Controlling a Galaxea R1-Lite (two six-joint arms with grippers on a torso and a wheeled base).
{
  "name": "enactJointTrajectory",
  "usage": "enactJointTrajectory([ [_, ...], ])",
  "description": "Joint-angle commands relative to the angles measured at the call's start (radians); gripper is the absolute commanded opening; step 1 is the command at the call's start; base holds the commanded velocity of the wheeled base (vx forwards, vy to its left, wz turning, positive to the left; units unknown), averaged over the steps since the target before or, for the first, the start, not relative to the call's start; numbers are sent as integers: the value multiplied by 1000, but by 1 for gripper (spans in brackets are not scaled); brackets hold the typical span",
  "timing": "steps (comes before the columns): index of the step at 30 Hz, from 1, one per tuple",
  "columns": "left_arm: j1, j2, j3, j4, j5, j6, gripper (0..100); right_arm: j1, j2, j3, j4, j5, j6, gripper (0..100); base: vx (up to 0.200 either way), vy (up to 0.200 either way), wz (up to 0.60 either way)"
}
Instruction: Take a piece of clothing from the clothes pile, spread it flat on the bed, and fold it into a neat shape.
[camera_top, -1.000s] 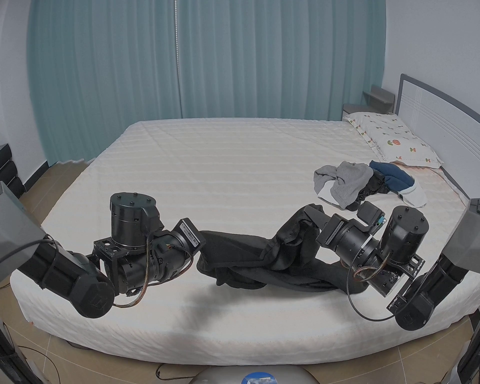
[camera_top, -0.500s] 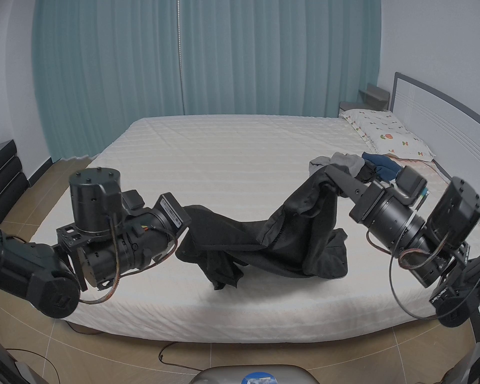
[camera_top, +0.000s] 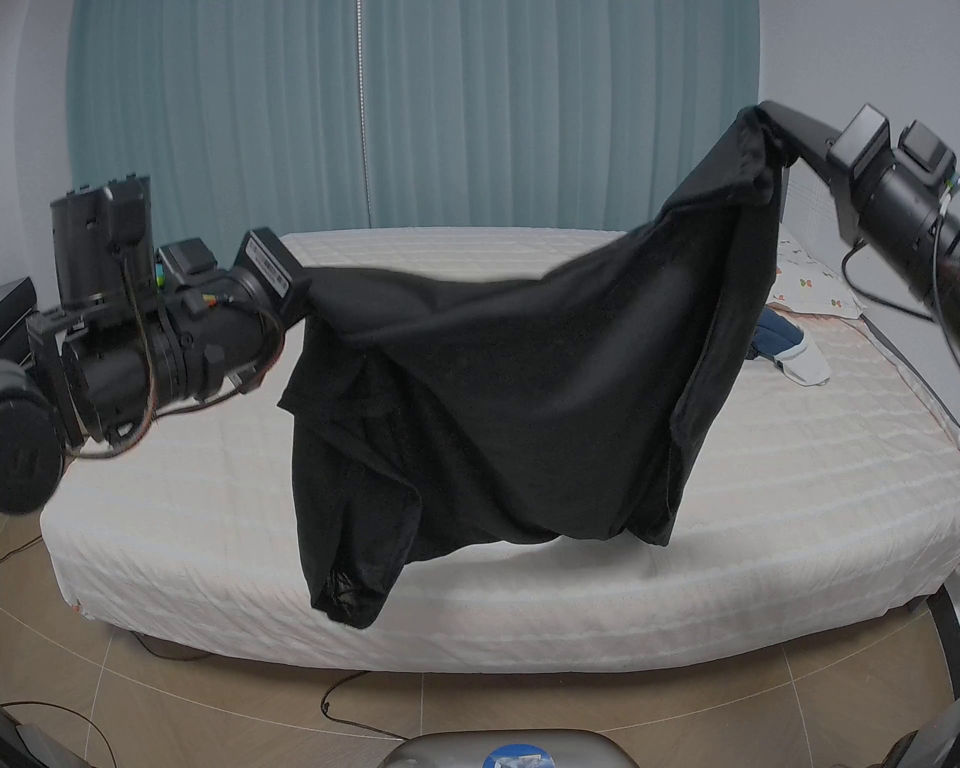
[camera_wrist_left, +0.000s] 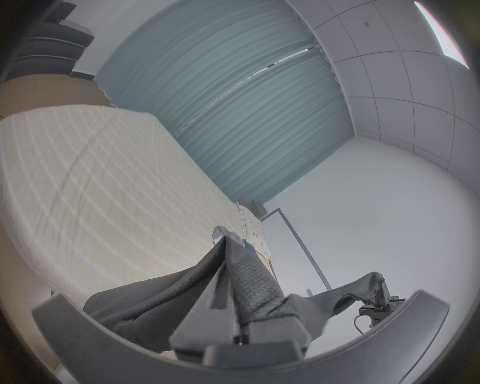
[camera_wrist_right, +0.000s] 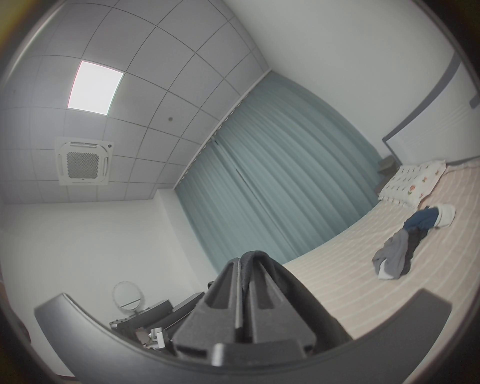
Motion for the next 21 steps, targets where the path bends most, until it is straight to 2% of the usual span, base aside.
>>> enactJointTrajectory([
  [1,76,104,-249,176,2,0,0,-158,34,-265,216,0,8,0,0,0,0],
  [4,89,156,-306,221,2,-17,0,-194,88,-319,245,-6,14,0,0,0,0],
  [6,109,205,-359,250,-4,-63,0,-217,162,-368,264,-33,29,0,0,0,0],
  [10,132,289,-424,276,-15,-75,0,-236,289,-419,279,-44,31,0,0,0,0],
  [16,141,409,-479,285,-22,-76,0,-240,469,-505,249,-47,36,0,200,0,0],
  [21,142,518,-513,274,-41,-81,0,-240,599,-543,150,-49,45,0,200,0,0],
])
